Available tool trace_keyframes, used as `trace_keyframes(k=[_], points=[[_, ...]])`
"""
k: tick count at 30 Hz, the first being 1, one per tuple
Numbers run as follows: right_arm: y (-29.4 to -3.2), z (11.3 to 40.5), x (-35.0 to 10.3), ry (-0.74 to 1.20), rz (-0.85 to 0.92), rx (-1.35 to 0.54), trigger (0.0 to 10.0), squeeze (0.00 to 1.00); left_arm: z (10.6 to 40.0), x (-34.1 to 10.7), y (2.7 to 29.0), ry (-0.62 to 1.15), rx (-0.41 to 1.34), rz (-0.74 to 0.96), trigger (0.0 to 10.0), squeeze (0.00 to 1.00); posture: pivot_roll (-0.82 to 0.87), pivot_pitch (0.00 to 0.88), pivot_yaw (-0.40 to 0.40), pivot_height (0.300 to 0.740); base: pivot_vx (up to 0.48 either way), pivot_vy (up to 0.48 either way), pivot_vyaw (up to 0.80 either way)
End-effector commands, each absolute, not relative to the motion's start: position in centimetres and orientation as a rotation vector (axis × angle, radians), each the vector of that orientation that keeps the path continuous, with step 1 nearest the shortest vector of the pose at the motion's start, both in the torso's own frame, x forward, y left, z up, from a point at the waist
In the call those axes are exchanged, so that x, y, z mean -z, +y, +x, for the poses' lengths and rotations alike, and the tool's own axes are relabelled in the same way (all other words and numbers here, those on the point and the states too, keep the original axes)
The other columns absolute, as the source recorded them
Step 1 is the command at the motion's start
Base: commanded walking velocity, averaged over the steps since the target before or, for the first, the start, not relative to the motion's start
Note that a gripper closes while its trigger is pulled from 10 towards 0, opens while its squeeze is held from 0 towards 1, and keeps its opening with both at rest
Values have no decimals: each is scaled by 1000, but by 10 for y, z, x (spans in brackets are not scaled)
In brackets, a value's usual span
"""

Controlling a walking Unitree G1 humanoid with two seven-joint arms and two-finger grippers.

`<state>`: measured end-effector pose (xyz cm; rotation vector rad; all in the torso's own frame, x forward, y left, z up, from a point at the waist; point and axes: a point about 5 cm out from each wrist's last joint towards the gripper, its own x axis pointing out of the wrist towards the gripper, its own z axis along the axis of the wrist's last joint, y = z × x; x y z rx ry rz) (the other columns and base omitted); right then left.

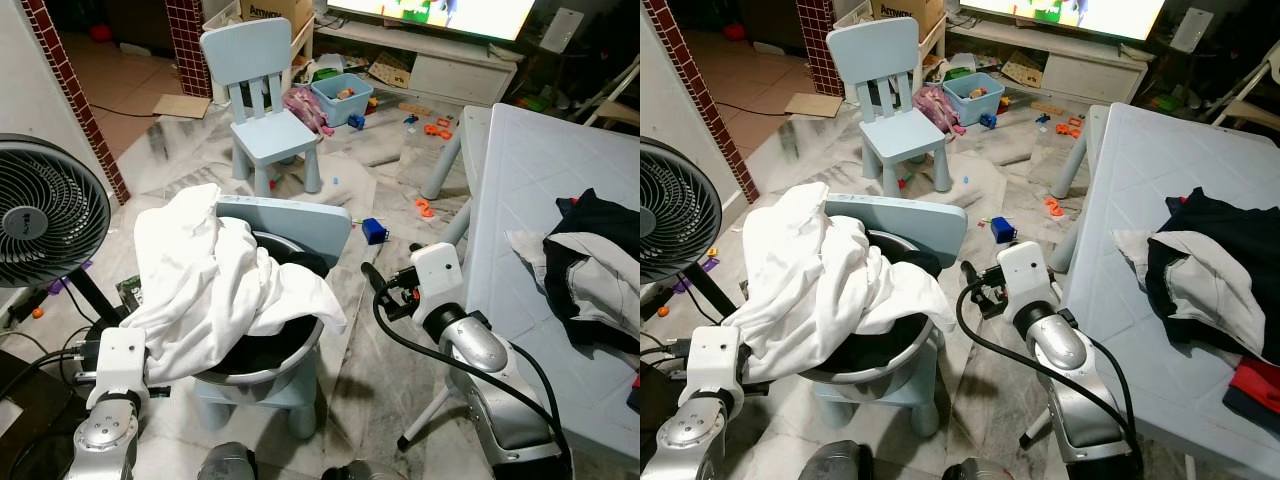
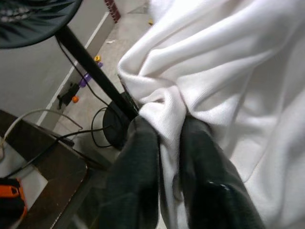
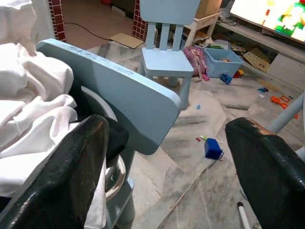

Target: Hang hanger

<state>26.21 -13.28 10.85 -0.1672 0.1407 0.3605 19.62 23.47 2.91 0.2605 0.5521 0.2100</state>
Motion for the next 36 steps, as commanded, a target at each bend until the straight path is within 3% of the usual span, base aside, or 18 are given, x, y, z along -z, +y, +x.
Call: trace_keyframes(k=[1,4,7,8,15,20,25,34,35,36], points=[[-134,264,-110,132,-174,-353,10000,0,195,-27,231,569,-181,289,10000,1000,28,43,-81,740,0,0,0],[-134,265,-110,132,-174,-357,10000,0,190,-25,223,528,18,536,10000,1000,30,43,-82,740,0,0,0],[-134,266,-110,132,-175,-358,10000,0,190,-28,219,476,74,618,10000,1000,35,44,-84,740,0,0,0],[-133,267,-110,131,-175,-360,10000,0,190,-36,218,380,137,752,10000,1000,35,44,-84,740,0,0,0],[-132,267,-109,131,-173,-361,10000,0,200,-64,217,171,118,831,10000,1000,44,46,-81,740,0,0,0],[-130,267,-109,131,-171,-368,10000,0,217,-78,219,105,67,776,10000,1000,40,50,-86,740,0,0,0],[-132,268,-111,129,-174,-367,10000,0,248,-58,221,308,76,538,10000,1000,31,55,-96,740,0,0,0],[-131,266,-114,126,-188,-381,10000,0,287,-34,212,489,161,486,10000,1000,-15,58,-105,740,0,0,0],[-132,266,-114,125,-191,-377,10000,0,289,-30,212,520,172,482,10000,635,-17,59,-103,740,0,0,0],[-132,266,-114,125,-191,-377,10000,0,289,-30,212,520,172,482,10000,635,-17,59,-103,740,0,0,0]])
